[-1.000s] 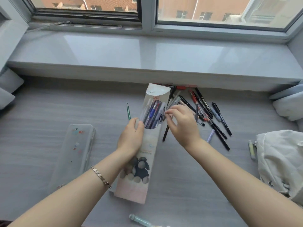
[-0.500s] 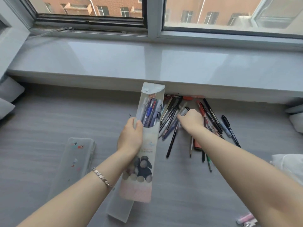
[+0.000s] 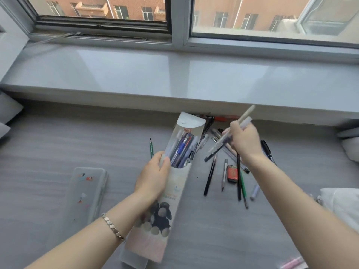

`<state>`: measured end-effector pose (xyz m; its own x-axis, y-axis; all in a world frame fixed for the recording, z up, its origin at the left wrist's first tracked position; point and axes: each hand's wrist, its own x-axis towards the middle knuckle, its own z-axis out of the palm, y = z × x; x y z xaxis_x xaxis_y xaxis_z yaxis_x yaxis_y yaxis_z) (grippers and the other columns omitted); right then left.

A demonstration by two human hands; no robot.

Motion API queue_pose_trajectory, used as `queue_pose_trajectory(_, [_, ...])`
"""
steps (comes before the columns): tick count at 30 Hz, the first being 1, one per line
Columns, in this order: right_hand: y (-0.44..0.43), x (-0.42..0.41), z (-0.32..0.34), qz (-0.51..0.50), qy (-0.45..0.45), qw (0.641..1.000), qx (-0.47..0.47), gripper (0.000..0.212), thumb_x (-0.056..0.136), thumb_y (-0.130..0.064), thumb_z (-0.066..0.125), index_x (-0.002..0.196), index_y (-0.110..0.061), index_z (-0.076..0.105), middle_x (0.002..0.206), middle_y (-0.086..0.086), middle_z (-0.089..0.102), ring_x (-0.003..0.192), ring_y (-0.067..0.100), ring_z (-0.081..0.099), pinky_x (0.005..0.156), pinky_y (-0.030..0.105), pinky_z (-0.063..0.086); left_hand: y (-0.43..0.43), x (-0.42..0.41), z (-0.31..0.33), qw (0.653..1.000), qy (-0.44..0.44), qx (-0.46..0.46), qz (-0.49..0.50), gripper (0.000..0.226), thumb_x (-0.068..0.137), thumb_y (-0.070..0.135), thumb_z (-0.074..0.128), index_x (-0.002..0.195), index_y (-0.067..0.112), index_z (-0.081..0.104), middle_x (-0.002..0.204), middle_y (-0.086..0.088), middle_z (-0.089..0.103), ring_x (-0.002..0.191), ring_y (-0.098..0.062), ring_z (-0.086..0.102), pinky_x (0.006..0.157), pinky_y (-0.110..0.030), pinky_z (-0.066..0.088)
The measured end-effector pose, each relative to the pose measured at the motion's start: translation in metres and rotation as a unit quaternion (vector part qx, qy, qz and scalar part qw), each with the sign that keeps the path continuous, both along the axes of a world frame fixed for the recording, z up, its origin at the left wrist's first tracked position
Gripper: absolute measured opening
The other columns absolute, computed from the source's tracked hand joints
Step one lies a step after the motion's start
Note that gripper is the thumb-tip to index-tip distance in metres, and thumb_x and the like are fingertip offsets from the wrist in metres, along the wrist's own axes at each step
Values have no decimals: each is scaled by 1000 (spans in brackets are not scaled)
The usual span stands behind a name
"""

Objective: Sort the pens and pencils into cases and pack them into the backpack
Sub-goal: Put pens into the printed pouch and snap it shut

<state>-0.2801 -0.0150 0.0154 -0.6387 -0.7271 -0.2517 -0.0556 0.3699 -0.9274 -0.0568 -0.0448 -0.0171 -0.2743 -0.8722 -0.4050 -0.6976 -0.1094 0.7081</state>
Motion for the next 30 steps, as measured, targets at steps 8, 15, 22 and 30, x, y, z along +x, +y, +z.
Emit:
queue_pose_trajectory(8, [44, 30, 29, 160, -2, 986, -34, 15, 84, -4, 57, 76, -16, 60, 65, 6, 65, 46, 2, 56, 43, 13, 43, 35, -18, 14, 991, 4, -11, -133, 31, 93, 43, 34, 122, 38, 47, 121, 3, 61, 110, -20, 55, 87, -29, 41])
queue_pose_trajectory(15, [59, 36, 12, 27, -103, 987, -118, 35, 80, -10, 68, 101, -29, 48, 84, -3, 69, 75, 8, 68, 64, 17, 53, 46, -27, 20, 986, -24, -38, -159, 35, 94, 43, 34, 127, 36, 43, 114, -5, 64, 108, -26, 56, 77, -27, 37])
queue_pose_trajectory(22, [60, 37, 1, 41, 146, 982, -116, 25, 81, -26, 67, 100, -35, 53, 83, -13, 66, 67, 8, 60, 64, 14, 48, 49, -32, 23, 990, 25, -37, -133, 30, 94, 41, 37, 120, 33, 50, 119, 3, 62, 110, -18, 55, 79, -22, 35])
queue_pose_trajectory(30, [60, 33, -10, 167, 330, 927, -57, 32, 88, -29, 58, 115, -13, 61, 120, 2, 62, 109, 11, 51, 95, 26, 38, 50, -31, 15, 992, 49, -36, -110, 35, 94, 41, 39, 127, 32, 48, 125, 7, 60, 117, -13, 51, 80, -17, 32])
